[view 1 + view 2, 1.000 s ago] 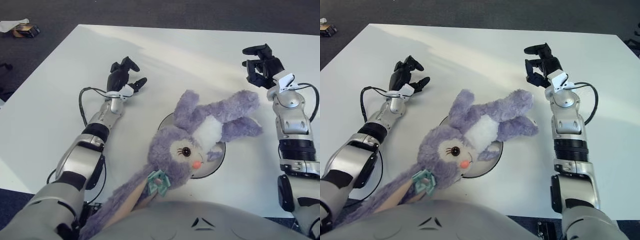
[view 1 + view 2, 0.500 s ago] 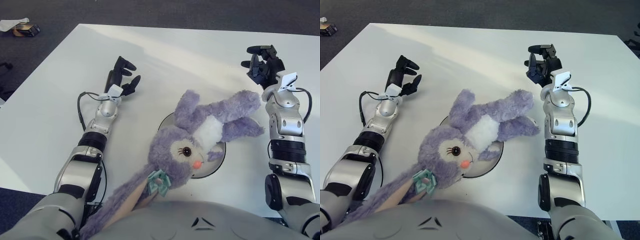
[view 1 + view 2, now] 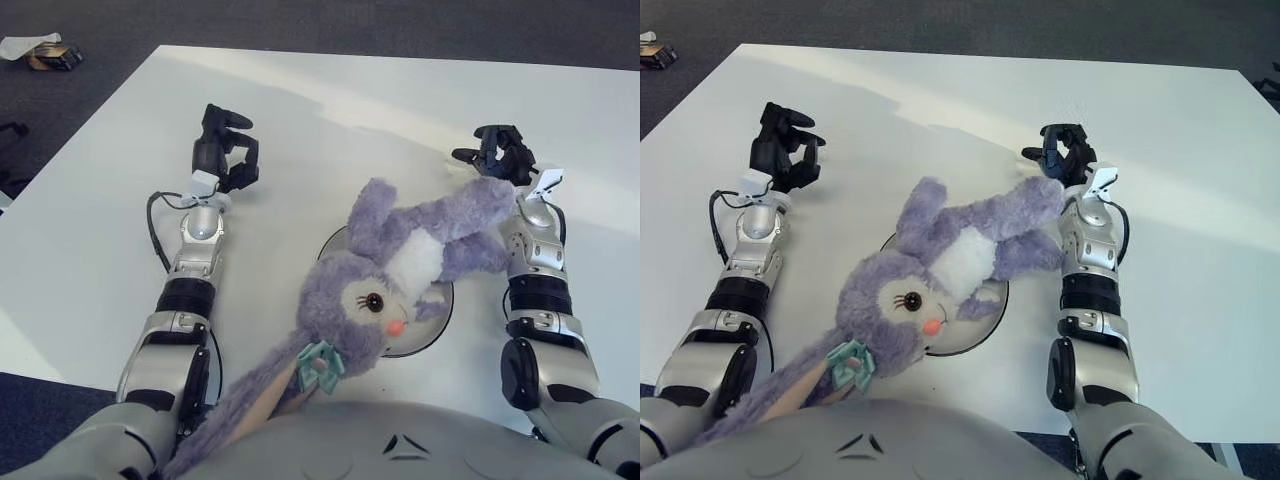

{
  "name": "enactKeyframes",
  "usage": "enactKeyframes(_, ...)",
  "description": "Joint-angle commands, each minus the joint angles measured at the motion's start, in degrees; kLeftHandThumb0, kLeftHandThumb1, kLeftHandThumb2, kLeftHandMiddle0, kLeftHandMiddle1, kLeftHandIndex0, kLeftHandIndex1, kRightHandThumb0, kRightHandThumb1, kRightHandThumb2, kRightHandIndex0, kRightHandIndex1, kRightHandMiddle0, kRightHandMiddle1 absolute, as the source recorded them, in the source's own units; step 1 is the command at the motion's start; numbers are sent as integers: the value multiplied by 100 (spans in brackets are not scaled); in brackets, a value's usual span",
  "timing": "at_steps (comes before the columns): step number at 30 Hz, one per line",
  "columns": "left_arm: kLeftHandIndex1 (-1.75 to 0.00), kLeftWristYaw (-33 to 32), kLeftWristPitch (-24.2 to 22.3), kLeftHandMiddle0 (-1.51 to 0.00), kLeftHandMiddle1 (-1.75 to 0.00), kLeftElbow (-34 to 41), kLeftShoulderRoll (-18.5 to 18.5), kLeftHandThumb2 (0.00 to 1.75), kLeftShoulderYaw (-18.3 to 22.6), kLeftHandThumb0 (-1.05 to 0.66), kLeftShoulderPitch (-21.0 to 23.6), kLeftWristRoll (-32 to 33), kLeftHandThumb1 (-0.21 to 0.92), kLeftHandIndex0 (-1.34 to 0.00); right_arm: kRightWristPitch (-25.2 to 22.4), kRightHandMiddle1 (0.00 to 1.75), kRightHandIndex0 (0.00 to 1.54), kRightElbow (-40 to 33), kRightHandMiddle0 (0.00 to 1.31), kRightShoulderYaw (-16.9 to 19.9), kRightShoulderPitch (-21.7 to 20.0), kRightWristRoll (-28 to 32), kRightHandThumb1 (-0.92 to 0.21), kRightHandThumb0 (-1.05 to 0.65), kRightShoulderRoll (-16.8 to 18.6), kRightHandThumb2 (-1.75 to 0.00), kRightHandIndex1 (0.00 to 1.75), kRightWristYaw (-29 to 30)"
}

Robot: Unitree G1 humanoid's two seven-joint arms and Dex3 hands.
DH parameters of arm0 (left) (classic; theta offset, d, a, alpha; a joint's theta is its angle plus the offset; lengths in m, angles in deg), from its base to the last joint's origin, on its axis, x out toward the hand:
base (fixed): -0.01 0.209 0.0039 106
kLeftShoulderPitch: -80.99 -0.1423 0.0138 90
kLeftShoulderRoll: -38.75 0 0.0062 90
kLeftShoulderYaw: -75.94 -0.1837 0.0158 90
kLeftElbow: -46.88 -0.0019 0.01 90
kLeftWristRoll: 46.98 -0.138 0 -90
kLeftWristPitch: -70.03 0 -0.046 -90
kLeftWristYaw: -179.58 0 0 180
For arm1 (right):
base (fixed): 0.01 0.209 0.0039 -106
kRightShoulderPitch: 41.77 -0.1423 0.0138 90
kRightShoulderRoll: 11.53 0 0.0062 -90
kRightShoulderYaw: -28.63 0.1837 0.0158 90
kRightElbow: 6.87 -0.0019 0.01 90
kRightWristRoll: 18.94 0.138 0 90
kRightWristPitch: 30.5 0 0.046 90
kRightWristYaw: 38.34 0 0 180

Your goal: Put the doll into the plate.

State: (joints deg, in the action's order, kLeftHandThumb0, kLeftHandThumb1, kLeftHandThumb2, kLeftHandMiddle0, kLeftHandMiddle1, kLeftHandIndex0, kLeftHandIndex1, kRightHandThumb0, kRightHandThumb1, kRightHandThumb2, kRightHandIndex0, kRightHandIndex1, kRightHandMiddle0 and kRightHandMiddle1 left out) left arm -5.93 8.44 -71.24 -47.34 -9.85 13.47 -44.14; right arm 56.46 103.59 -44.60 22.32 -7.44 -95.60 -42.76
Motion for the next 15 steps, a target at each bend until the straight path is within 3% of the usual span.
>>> enactKeyframes(1,-175,31,-296,-57,-141,308,68,86,128,-1,-172,75,61,-24,35,175,47,-154,19,90,57,146,-92,-35,87,-52,131,90)
enactKeyframes(7,-175,112,-475,-68,-145,474,85,109,179,-1,-235,28,44,-32,89,175,50,21,22,16,153,31,-88,-35,27,-58,148,116)
enactKeyframes(15,-175,211,-444,-73,-150,541,202,124,236,-1,-291,49,33,-38,74,175,58,424,30,-123,160,-212,-75,-37,-159,-76,159,86)
